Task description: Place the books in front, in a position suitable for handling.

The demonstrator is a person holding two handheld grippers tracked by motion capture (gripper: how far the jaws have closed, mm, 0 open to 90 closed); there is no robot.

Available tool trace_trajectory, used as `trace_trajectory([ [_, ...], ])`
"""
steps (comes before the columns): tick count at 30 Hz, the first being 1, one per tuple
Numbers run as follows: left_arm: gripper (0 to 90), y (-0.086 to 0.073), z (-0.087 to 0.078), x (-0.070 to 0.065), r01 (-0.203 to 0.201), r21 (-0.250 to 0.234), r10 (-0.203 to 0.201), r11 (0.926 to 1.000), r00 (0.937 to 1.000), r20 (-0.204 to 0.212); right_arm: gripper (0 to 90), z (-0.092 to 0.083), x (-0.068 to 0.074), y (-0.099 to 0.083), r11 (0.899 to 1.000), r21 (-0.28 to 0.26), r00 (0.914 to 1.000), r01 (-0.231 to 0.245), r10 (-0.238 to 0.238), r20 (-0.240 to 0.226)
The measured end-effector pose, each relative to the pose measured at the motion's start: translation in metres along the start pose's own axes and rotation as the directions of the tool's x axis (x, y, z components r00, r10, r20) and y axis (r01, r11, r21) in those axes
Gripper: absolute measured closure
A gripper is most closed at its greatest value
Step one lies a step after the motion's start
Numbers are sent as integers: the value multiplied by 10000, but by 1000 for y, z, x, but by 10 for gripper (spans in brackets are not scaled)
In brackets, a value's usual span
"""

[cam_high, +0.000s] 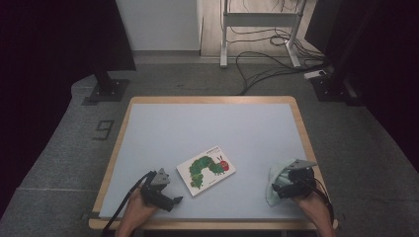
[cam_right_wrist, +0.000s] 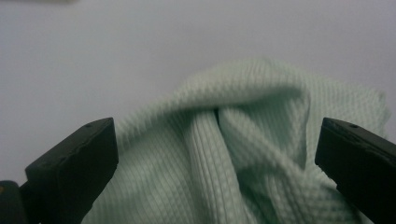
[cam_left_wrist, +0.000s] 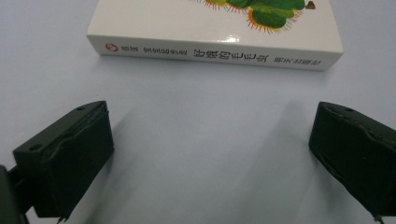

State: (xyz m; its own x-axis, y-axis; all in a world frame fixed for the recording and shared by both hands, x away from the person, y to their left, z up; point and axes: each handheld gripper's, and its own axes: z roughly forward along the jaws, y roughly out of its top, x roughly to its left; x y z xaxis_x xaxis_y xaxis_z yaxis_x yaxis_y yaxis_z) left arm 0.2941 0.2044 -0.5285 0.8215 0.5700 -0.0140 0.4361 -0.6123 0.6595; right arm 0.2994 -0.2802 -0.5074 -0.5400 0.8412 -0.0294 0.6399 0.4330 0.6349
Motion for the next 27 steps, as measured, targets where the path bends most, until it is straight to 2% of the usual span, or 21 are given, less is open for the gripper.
trace_trajectory([
  [4,0,-2,-2,1,8,6,-8,10000,10000,4,0,7,-4,-11,9990,399,9998,-179,176,96],
  [7,0,-4,-3,3,64,-18,-64,10000,10000,-17,33,10,-9,-15,9987,232,9989,-450,452,-90],
  [10,0,-4,-3,3,59,-12,-59,10000,10000,-21,156,9,-11,-14,9986,-83,9987,-518,517,-42],
  [14,0,-4,-3,3,65,-35,-65,10000,10000,-5,379,10,-17,-11,9964,-355,9970,-769,770,-8],
  [17,0,-4,-3,3,67,-47,-67,10000,10000,12,574,8,-19,-9,9950,-360,9955,-935,940,127],
  [19,1,-4,-4,3,59,-45,-59,10000,10000,8,674,8,-20,-8,9946,-345,9950,-977,984,194],
  [22,1,-4,-4,3,56,-45,-56,10000,10000,2,727,8,-20,-8,9945,-349,9949,-984,991,172],
  [25,0,-4,-3,3,45,-34,-45,10000,10000,-7,742,6,-19,-7,9953,-414,9955,-881,894,300],
  [27,0,-4,-3,3,33,-30,-33,10000,10000,-15,743,3,-18,-5,9941,-636,9957,-878,894,229],
])
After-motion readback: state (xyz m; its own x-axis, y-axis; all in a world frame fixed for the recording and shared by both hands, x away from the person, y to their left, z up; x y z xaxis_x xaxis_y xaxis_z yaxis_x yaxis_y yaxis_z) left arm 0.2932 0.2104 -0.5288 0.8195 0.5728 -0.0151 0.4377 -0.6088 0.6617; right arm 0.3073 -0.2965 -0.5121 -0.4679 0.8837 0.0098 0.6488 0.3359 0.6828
